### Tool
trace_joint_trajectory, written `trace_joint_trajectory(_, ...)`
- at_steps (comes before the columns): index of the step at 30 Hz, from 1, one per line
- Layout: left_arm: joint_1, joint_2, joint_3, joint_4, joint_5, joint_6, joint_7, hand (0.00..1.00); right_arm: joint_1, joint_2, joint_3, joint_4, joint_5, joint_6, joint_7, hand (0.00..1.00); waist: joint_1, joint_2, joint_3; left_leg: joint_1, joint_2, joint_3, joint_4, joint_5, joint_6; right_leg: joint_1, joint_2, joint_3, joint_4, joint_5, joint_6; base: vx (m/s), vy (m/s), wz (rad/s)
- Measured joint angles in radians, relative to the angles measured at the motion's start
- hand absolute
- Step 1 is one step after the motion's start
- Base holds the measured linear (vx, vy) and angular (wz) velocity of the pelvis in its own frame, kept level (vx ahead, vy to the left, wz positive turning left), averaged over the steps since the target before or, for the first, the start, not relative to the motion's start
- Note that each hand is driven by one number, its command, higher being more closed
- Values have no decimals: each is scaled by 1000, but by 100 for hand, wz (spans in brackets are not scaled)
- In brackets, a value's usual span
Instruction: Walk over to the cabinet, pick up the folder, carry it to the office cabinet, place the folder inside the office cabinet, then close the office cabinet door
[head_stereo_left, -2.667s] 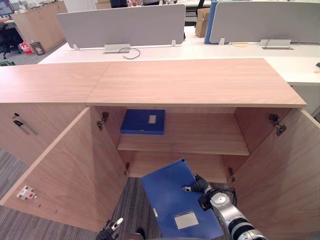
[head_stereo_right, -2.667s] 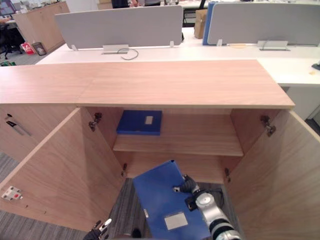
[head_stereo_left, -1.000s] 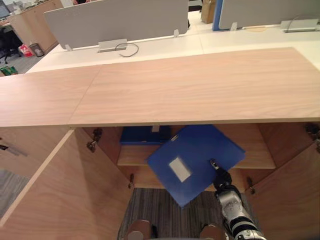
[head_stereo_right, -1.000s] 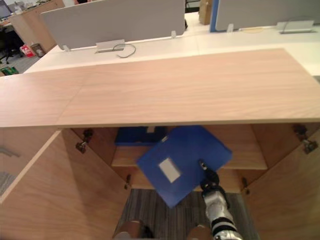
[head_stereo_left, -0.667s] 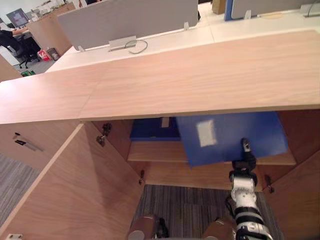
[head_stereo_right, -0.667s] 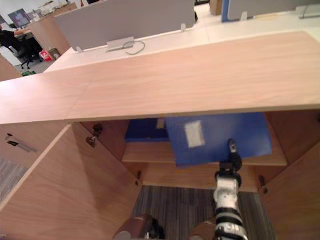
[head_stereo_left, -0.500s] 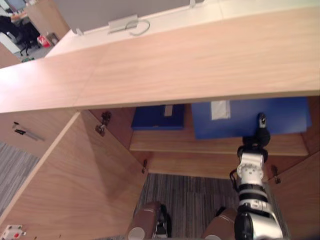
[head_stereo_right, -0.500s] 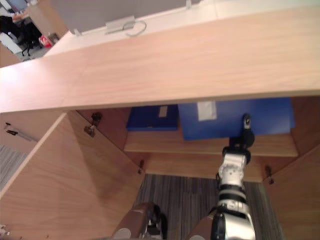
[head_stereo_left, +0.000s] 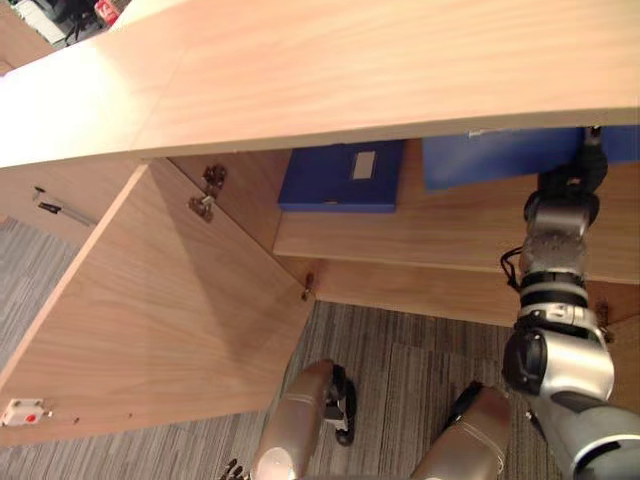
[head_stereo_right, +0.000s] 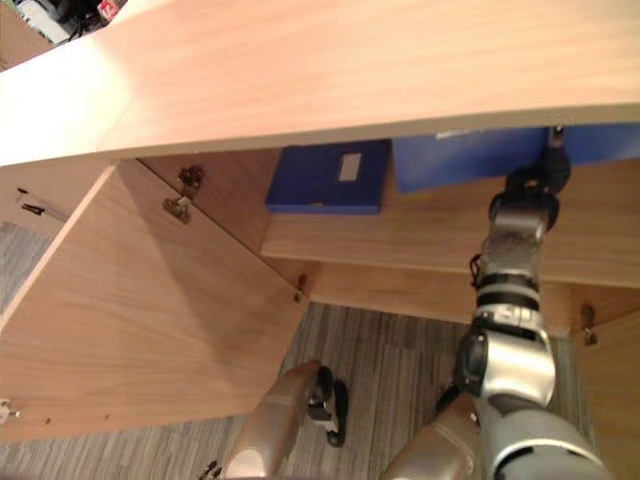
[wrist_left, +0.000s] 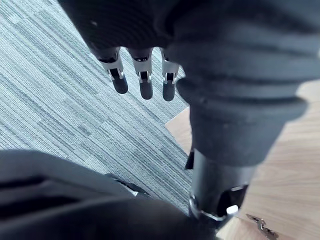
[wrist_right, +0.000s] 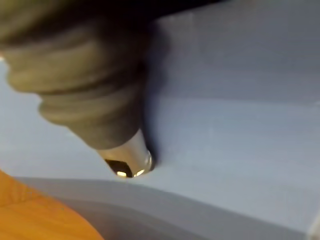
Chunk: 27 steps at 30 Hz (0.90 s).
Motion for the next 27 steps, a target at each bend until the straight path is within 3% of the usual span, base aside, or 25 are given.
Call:
trace_joint_trajectory(6,1,9,-38,-32,12,8,2,0,-70,-47,5,48,45,1,-66,100,17,16,3,-36,-30,-8,16,1,-1,-33,-40,3,41,-24,2,20,-77,17)
trace_joint_trajectory(9,6,19,-59,-65,35,11,5,0,-89,-57,-8,69,118,-47,-111,100,21,24,4,-77,-40,-18,30,4,-5,-66,-56,2,64,-35,-4,35,-83,20)
trace_joint_trajectory(13,5,22,-79,-89,38,14,12,0,-94,-78,-73,81,122,-90,-172,100,29,47,16,-121,-51,-29,60,4,-7,-99,-71,0,100,-51,-6,42,-93,20)
trace_joint_trajectory(23,-17,22,-93,-83,43,15,36,0,-97,-122,-121,72,110,-111,-269,100,27,79,94,-223,-63,-29,142,3,-22,-222,-100,55,216,-95,-28,7,-91,9)
trace_joint_trajectory(27,-27,21,-96,-70,43,14,42,0,-113,-154,-118,78,36,-86,-275,100,29,79,105,-238,-64,-34,145,9,-34,-239,-102,58,233,-107,-33,17,-113,6)
